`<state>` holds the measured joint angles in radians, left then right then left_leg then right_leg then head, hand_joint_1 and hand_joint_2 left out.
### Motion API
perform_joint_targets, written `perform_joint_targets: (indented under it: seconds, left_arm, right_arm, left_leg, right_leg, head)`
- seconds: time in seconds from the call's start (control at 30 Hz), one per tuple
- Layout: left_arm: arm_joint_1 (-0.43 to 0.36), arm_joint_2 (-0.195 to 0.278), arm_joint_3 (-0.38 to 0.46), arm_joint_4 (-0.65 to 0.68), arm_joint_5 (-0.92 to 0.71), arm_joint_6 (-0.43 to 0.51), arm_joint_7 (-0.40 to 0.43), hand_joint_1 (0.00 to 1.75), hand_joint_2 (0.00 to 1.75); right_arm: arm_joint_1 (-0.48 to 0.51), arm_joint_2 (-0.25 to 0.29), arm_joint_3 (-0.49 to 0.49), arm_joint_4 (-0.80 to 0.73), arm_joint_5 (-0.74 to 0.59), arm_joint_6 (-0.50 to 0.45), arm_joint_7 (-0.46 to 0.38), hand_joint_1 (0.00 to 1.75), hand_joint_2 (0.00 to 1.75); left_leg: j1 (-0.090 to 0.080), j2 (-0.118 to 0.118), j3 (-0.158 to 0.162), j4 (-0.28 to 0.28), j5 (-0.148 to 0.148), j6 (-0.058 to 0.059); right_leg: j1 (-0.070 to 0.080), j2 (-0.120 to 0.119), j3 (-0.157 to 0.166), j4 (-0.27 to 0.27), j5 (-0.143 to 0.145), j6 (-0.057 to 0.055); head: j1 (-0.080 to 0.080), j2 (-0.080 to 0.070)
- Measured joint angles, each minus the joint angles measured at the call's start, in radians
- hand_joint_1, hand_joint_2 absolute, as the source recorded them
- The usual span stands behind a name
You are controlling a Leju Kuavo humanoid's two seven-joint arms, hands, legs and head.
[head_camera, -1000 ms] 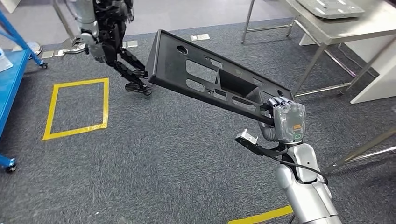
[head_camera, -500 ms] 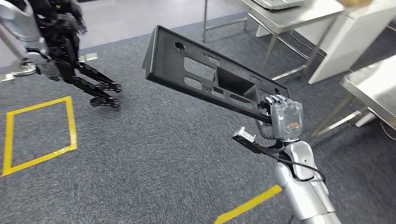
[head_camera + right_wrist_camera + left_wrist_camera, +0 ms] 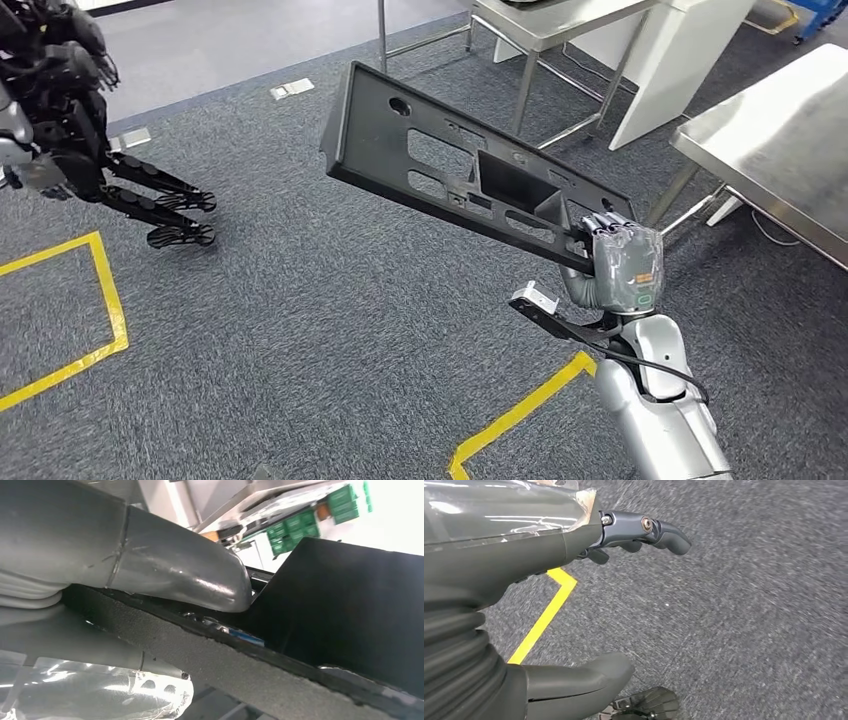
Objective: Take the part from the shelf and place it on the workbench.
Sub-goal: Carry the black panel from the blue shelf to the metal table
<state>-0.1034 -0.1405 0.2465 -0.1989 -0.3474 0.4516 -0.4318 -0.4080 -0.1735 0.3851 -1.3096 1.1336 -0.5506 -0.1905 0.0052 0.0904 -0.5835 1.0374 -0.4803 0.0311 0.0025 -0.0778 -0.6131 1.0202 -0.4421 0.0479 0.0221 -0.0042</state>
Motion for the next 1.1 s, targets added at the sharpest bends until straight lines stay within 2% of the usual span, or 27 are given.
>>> perform_joint_targets:
  seconds: [0.03,0.07,0.1,0.17,0.23,0.27,0.3,0.33,0.37,0.4,0.43,0.47,0.5,0.53,0.57,0.6,0.67,0.73,0.8,0.83,0.87,0.9,0.97,1.0,1.03,1.07,1.1]
  left_arm:
    - [0.0,0.0,0.001,0.0,-0.001,0.0,-0.001,0.0,1.75]
    - [-0.001,0.0,0.001,0.0,-0.002,0.0,-0.001,0.0,1.75]
    - [-0.003,0.0,0.001,-0.001,-0.004,0.0,-0.002,0.0,1.75]
    - [-0.006,0.001,0.002,-0.002,-0.007,0.0,-0.002,0.0,1.75]
    - [-0.005,0.001,0.002,-0.002,-0.007,0.0,-0.002,0.0,1.75]
    - [-0.003,0.001,0.002,-0.002,-0.007,0.0,-0.002,0.0,1.75]
    - [-0.002,0.002,0.002,-0.002,-0.007,0.0,-0.002,0.0,1.75]
    - [-0.002,0.002,0.002,-0.002,-0.007,0.0,-0.002,0.0,1.75]
    - [-0.002,0.002,0.002,-0.002,-0.007,0.0,-0.002,0.0,1.75]
    - [-0.002,0.003,0.002,-0.002,-0.007,0.0,-0.002,0.0,1.75]
    - [-0.002,0.004,0.002,-0.002,-0.007,0.0,-0.002,0.0,1.75]
    - [-0.002,0.004,0.003,-0.002,-0.007,0.0,-0.002,0.0,1.75]
    - [-0.002,0.004,0.003,-0.001,-0.007,0.0,-0.002,0.0,1.75]
    - [-0.002,0.004,0.003,-0.001,-0.007,0.0,-0.002,0.0,1.75]
    - [-0.003,0.004,0.003,-0.002,-0.007,0.0,-0.002,0.0,1.75]
    - [-0.004,0.003,0.003,-0.002,-0.007,0.0,-0.002,0.0,1.75]
    - [-0.006,0.003,0.003,-0.002,-0.007,0.0,-0.002,0.0,1.75]
    - [-0.005,0.002,0.003,-0.002,-0.007,0.0,-0.002,0.0,1.75]
    - [-0.004,0.002,0.003,-0.002,-0.007,0.0,-0.002,0.0,1.75]
    - [-0.004,0.002,0.003,-0.002,-0.007,0.0,-0.002,0.0,1.75]
    - [-0.004,0.002,0.003,-0.002,-0.007,0.0,-0.002,0.0,1.75]
    - [-0.004,0.002,0.003,-0.002,-0.007,0.0,-0.002,0.0,1.75]
    - [-0.005,0.001,0.003,-0.002,-0.007,0.0,-0.002,0.0,1.75]
    - [-0.005,0.001,0.003,-0.002,-0.007,0.0,-0.003,0.0,1.75]
    - [-0.006,0.001,0.003,-0.002,-0.007,0.0,-0.003,0.0,1.75]
    - [-0.006,0.0,0.003,-0.002,-0.007,0.0,-0.004,0.0,1.75]
    - [-0.006,0.0,0.003,-0.003,-0.007,0.0,-0.005,0.0,1.75]
  right_arm:
    - [0.0,-0.001,0.0,0.0,0.0,-0.001,0.0,1.75,0.0]
    - [0.001,-0.002,0.0,0.0,0.0,-0.001,0.0,1.75,0.0]
    - [0.003,-0.004,0.0,-0.001,0.0,-0.002,0.0,1.75,0.0]
    - [0.002,-0.005,0.0,-0.003,0.002,-0.003,0.0,1.75,0.0]
    - [0.001,-0.003,0.0,-0.005,0.003,-0.004,0.0,1.75,0.0]
    - [0.002,-0.002,0.0,-0.005,0.003,-0.004,0.0,1.75,0.0]
    - [0.004,-0.001,0.0,-0.005,0.003,-0.004,0.0,1.75,0.0]
    - [0.005,-0.001,0.0,-0.005,0.003,-0.004,0.0,1.75,0.0]
    - [0.006,-0.001,0.001,-0.005,0.004,-0.004,0.0,1.75,0.0]
    - [0.006,0.0,0.001,-0.005,0.004,-0.004,0.0,1.75,0.0]
    - [0.006,0.0,0.001,-0.005,0.004,-0.004,0.0,1.75,0.0]
    - [0.005,0.0,0.001,-0.005,0.004,-0.004,0.0,1.75,0.0]
    - [0.004,0.0,0.0,-0.005,0.004,-0.004,0.0,1.75,0.0]
    - [0.004,0.0,0.0,-0.005,0.004,-0.004,0.0,1.75,0.0]
    - [0.005,-0.002,0.0,-0.005,0.004,-0.004,0.0,1.75,0.0]
    - [0.006,-0.003,0.0,-0.005,0.004,-0.004,0.0,1.75,0.0]
    - [0.006,-0.006,0.0,-0.006,0.004,-0.004,-0.001,1.75,0.0]
    - [0.005,-0.006,0.0,-0.006,0.004,-0.004,-0.001,1.75,0.0]
    - [0.007,-0.006,0.0,-0.005,0.004,-0.004,-0.001,1.75,0.0]
    - [0.009,-0.007,0.0,-0.005,0.004,-0.004,-0.001,1.75,0.0]
    - [0.011,-0.007,0.0,-0.005,0.004,-0.004,-0.001,1.75,0.0]
    - [0.011,-0.007,0.0,-0.005,0.004,-0.004,-0.001,1.75,0.0]
    - [0.007,-0.007,0.0,-0.006,0.004,-0.004,-0.001,1.75,0.0]
    - [0.006,-0.007,0.0,-0.006,0.004,-0.004,-0.001,1.75,0.0]
    - [0.005,-0.008,0.0,-0.006,0.004,-0.004,-0.001,1.75,0.0]
    - [0.005,-0.009,0.0,-0.006,0.004,-0.005,-0.001,1.75,0.0]
    - [0.006,-0.01,0.0,-0.006,0.004,-0.005,-0.001,1.75,0.0]
  left_leg:
    - [-0.002,0.011,0.003,-0.001,-0.003,-0.004]
    - [-0.002,0.022,0.007,-0.003,-0.005,-0.009]
    - [0.0,0.021,0.009,0.0,-0.01,-0.014]
    - [0.005,-0.022,-0.007,0.05,-0.047,-0.024]
    - [0.008,-0.077,-0.064,0.174,-0.115,-0.03]
    - [0.008,-0.088,-0.096,0.238,-0.141,-0.032]
    - [0.009,-0.092,-0.119,0.278,-0.149,-0.034]
    - [0.01,-0.094,-0.124,0.281,-0.135,-0.035]
    - [0.013,-0.096,-0.111,0.244,-0.103,-0.036]
    - [0.018,-0.108,-0.085,0.181,-0.062,-0.036]
    - [0.023,-0.133,-0.056,0.114,-0.029,-0.037]
    - [0.028,-0.156,-0.034,0.061,-0.008,-0.037]
    - [0.029,-0.173,-0.022,0.03,0.0,-0.035]
    - [0.026,-0.179,-0.019,0.02,-0.002,-0.031]
    - [0.023,-0.167,-0.018,0.016,-0.001,-0.024]
    - [0.02,-0.155,-0.016,0.011,0.003,-0.015]
    - [0.019,-0.13,-0.009,-0.002,0.012,0.004]
    - [0.016,-0.104,-0.007,-0.008,0.014,0.013]
    - [0.012,-0.076,-0.007,-0.008,0.013,0.014]
    - [0.011,-0.062,-0.007,-0.007,0.012,0.014]
    - [0.011,-0.05,-0.006,-0.007,0.01,0.013]
    - [0.011,-0.038,-0.004,-0.007,0.008,0.011]
    - [0.008,-0.018,0.001,-0.007,0.004,0.003]
    - [0.005,-0.009,0.003,-0.008,0.001,-0.001]
    - [0.003,-0.001,0.007,-0.008,-0.002,-0.007]
    - [0.002,0.008,0.01,-0.009,-0.004,-0.011]
    - [0.003,0.018,0.013,-0.01,-0.008,-0.016]
  right_leg:
    - [0.005,0.004,0.001,-0.005,0.001,-0.009]
    - [0.004,0.018,0.001,-0.007,0.004,-0.016]
    - [-0.003,0.03,0.003,-0.01,0.007,-0.022]
    - [-0.016,0.053,0.008,-0.016,0.012,-0.039]
    - [-0.021,0.076,0.009,-0.017,0.014,-0.05]
    - [-0.021,0.089,0.008,-0.017,0.014,-0.052]
    - [-0.021,0.104,0.008,-0.017,0.014,-0.051]
    - [-0.021,0.118,0.009,-0.015,0.014,-0.051]
    - [-0.022,0.133,0.009,-0.013,0.014,-0.051]
    - [-0.023,0.146,0.009,-0.01,0.014,-0.049]
    - [-0.022,0.159,0.007,-0.005,0.012,-0.046]
    - [-0.019,0.171,0.002,0.0,0.011,-0.042]
    - [-0.017,0.182,-0.004,0.003,0.011,-0.034]
    - [-0.015,0.194,-0.011,0.004,0.014,-0.026]
    - [-0.014,0.206,-0.017,0.001,0.017,-0.017]
    - [-0.015,0.205,-0.022,0.002,0.019,-0.01]
    - [-0.014,0.162,-0.045,0.039,0.001,-0.006]
    - [-0.013,0.106,-0.103,0.154,-0.048,-0.01]
    - [-0.015,0.093,-0.159,0.269,-0.087,-0.006]
    - [-0.017,0.09,-0.163,0.28,-0.086,0.001]
    - [-0.018,0.084,-0.145,0.248,-0.071,0.009]
    - [-0.019,0.071,-0.108,0.179,-0.045,0.018]
    - [-0.014,0.026,-0.031,0.04,-0.002,0.019]
    - [-0.009,0.013,-0.01,0.002,0.009,0.013]
    - [-0.004,0.009,-0.004,-0.01,0.011,0.003]
    - [0.0,0.02,-0.003,-0.01,0.012,-0.004]
    - [-0.003,0.032,-0.002,-0.012,0.014,-0.012]
  head:
    - [-0.001,0.0]
    - [-0.002,0.0]
    - [-0.004,0.0]
    - [-0.01,0.0]
    - [-0.019,0.0]
    - [-0.022,0.0]
    - [-0.024,0.0]
    - [-0.025,0.0]
    - [-0.027,0.0]
    - [-0.028,0.0]
    - [-0.03,0.0]
    - [-0.03,0.0]
    - [-0.028,0.0]
    - [-0.027,0.0]
    - [-0.024,0.0]
    - [-0.024,0.0]
    - [-0.02,0.0]
    - [-0.012,0.0]
    - [-0.007,0.0]
    - [-0.007,0.0]
    - [-0.006,0.0]
    - [-0.005,0.0]
    - [-0.001,0.0]
    - [-0.001,0.0]
    - [-0.002,0.0]
    - [-0.003,0.0]
    - [-0.005,0.0]
